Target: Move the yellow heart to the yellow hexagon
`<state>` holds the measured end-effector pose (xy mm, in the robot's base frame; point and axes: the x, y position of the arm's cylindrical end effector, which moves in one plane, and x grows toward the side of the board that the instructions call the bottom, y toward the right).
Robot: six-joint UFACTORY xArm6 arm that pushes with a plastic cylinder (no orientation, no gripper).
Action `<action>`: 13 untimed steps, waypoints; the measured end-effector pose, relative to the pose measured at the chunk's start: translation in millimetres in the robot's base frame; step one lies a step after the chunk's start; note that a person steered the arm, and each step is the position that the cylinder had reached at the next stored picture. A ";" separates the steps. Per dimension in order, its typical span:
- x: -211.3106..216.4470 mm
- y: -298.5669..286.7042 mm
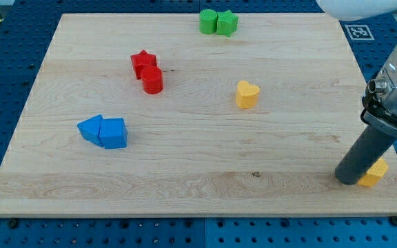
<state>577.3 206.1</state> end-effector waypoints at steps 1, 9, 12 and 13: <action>0.0 -33.6; -169.3 -172.5; -164.2 -142.8; -150.3 -135.9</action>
<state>427.0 70.2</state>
